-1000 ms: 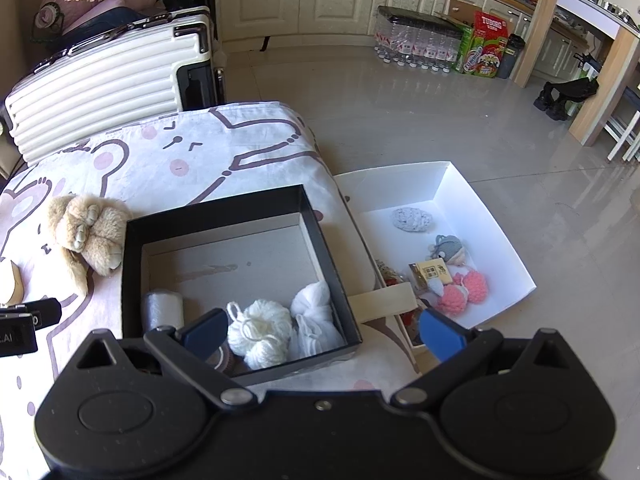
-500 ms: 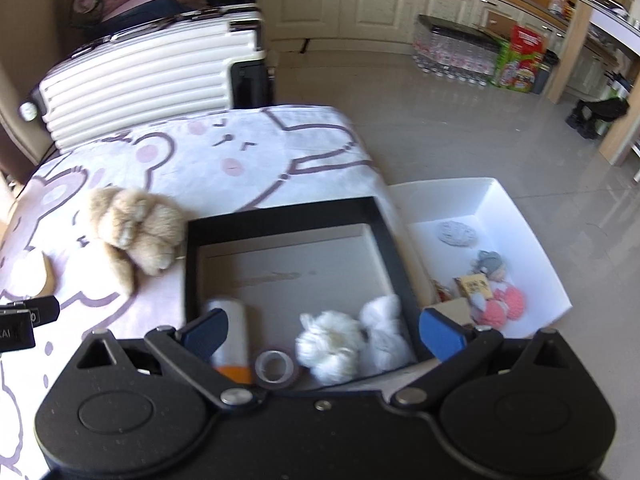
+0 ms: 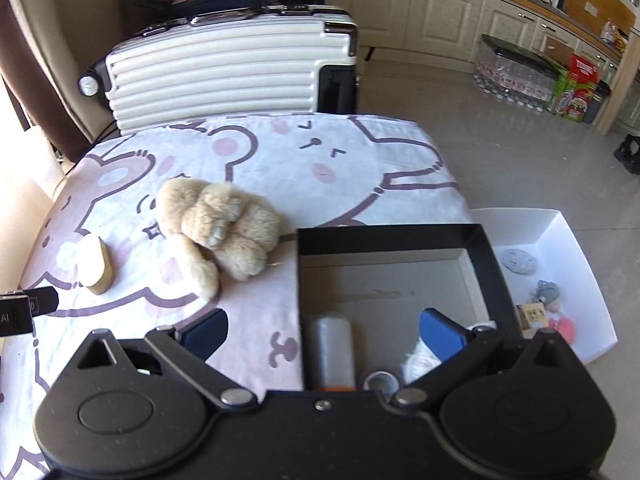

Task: Organize objects
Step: 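Move the left tool toward the wooden block while the right tool approaches the plush bunny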

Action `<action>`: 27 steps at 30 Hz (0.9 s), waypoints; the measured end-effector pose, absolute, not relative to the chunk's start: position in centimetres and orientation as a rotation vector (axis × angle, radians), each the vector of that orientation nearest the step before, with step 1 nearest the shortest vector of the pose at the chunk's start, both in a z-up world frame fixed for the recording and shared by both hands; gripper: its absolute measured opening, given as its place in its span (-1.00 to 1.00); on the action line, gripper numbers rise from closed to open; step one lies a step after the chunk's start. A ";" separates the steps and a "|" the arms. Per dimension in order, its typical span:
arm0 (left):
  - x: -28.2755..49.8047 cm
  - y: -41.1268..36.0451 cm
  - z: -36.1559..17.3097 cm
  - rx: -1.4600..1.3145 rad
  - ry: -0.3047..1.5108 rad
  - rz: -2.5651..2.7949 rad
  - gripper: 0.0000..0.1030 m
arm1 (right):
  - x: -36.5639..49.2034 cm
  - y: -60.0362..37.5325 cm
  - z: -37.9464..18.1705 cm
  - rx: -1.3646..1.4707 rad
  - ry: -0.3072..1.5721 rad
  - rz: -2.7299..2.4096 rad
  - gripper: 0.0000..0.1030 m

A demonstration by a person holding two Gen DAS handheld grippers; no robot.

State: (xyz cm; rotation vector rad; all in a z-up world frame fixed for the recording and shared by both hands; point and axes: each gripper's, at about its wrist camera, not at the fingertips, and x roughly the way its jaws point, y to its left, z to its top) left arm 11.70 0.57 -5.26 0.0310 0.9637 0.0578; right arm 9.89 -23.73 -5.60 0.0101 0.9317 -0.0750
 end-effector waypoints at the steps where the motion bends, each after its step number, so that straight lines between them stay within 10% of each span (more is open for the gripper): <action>1: 11.7 0.9 -5.2 0.026 0.961 0.063 1.00 | 10.0 -23.4 -5.6 0.010 0.928 -0.067 1.00; 27: 12.3 5.1 -4.9 -0.139 0.889 0.178 1.00 | 10.3 -19.8 -4.9 -0.017 0.806 0.049 1.00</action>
